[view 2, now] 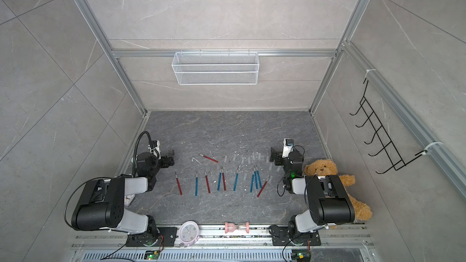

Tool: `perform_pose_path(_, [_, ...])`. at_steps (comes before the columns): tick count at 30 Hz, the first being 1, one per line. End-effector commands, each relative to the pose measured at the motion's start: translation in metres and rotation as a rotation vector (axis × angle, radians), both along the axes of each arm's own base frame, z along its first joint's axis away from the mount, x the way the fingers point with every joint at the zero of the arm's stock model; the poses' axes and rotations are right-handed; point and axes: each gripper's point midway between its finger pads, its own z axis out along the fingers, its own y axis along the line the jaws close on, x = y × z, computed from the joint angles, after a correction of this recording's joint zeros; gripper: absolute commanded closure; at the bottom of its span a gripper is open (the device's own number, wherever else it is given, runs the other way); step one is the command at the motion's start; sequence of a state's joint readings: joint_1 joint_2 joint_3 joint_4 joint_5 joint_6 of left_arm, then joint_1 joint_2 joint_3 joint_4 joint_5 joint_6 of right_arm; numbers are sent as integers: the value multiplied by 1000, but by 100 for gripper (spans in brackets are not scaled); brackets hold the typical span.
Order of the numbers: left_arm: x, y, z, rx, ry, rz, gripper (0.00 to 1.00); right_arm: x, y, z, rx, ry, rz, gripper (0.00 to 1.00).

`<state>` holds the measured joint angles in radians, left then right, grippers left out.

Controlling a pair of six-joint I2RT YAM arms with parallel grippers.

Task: Remove protective caps from carving knives
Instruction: Reset both arms

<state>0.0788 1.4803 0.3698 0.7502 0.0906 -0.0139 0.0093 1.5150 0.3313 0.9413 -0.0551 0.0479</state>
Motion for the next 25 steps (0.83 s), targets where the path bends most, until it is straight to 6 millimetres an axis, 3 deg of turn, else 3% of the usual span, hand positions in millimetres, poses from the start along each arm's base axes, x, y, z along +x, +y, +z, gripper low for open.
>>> perform_pose_path(1, [6, -2, 11, 25, -53, -29, 0, 3, 0, 0, -19, 2, -1, 0])
perform_pose_path(25, [6, -2, 11, 25, -54, -29, 0, 3, 0, 0, -23, 4, -5, 0])
